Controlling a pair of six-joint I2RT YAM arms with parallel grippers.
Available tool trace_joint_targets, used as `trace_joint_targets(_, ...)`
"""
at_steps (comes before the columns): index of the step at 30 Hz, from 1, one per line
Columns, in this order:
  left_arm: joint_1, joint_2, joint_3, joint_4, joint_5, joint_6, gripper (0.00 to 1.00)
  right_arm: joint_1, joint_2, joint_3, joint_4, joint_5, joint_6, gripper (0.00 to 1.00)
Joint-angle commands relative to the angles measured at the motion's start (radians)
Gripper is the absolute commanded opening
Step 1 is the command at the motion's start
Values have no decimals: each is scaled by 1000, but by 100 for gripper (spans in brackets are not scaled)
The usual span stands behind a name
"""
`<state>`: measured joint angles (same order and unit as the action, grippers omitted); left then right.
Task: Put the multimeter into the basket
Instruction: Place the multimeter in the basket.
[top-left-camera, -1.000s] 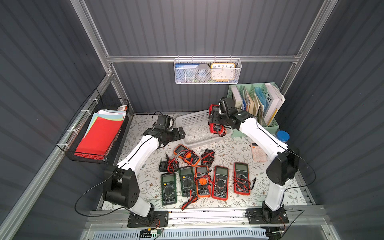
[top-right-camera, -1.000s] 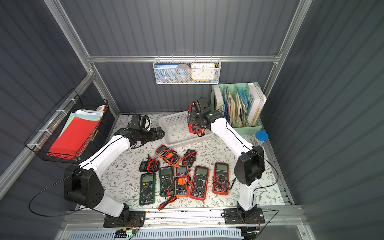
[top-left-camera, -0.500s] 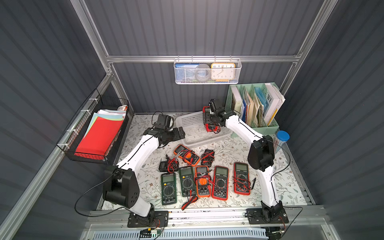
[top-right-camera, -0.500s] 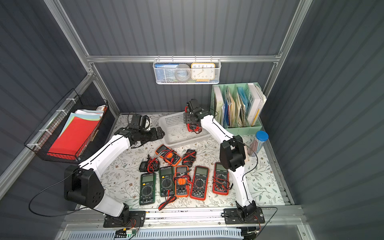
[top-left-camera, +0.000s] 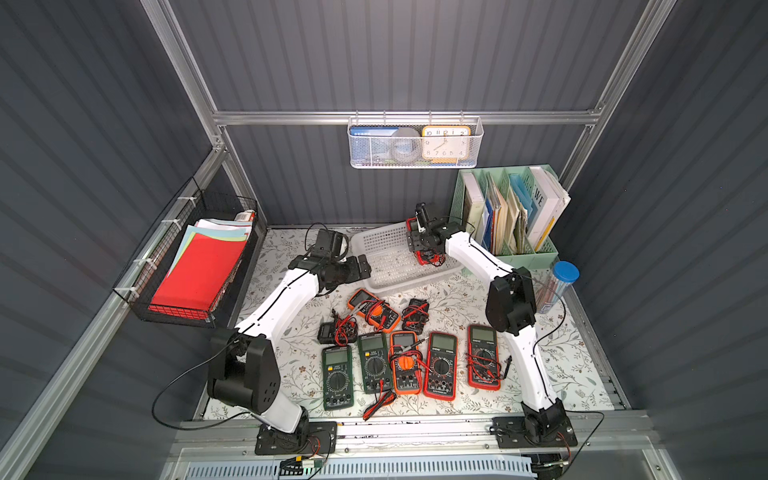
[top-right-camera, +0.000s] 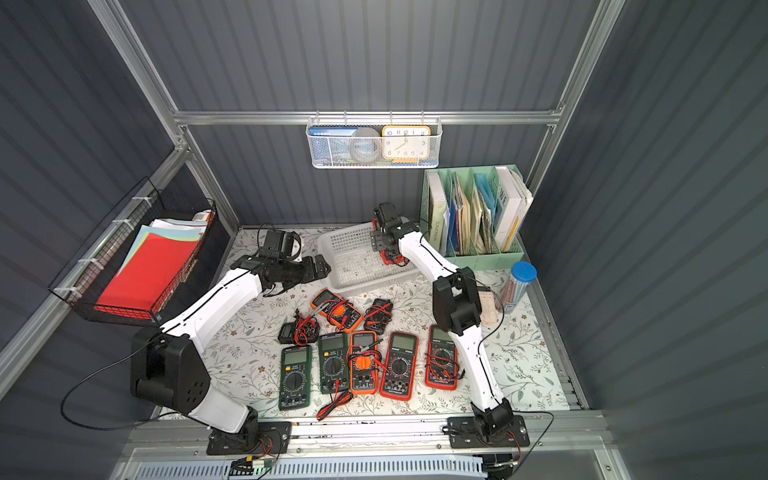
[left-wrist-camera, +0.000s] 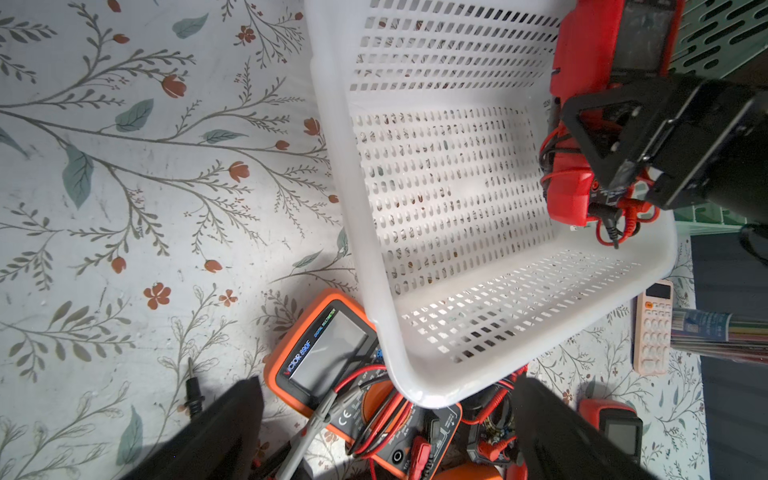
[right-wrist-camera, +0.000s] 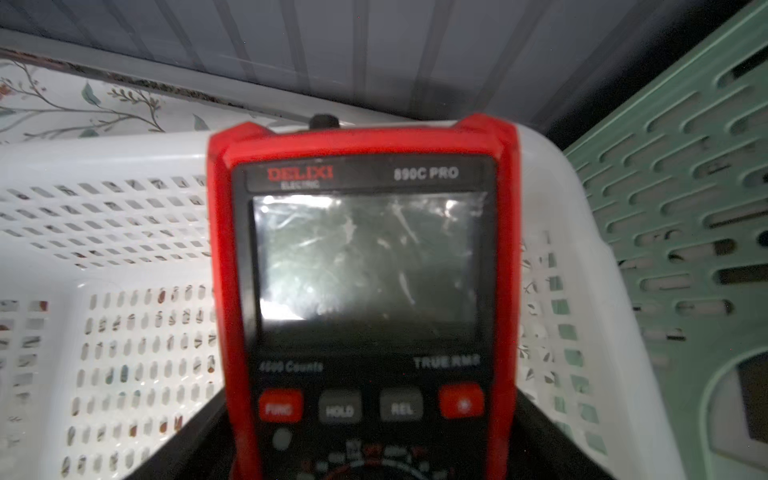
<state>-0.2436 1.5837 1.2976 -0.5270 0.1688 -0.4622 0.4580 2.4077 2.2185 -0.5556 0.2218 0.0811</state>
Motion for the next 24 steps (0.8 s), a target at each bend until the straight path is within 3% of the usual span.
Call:
trace_joint_targets(1,-8,16,22,-10,14,-6,99,-8,-2,53,21,45,-31,54)
trace_joint_targets(6,-13,21,30,-10,14,-11,99,-14,21,53,-1,61,-27,59)
trace_joint_targets(11,-18,24,35,-10,11,-10,99,-18,30,56,-10,107,-27,87)
trace_joint_targets(13,-20,24,37,-13,10,-10,99,-19,28,59,-15,122,-28,93)
trace_joint_targets(18,-25,25,41,-13,9,-10,99,-22,8,68,-21,130,-29,99)
trace_joint_targets(24,-29,25,51,-20,9,-5,99,-21,-77,41,-39,80,25,99)
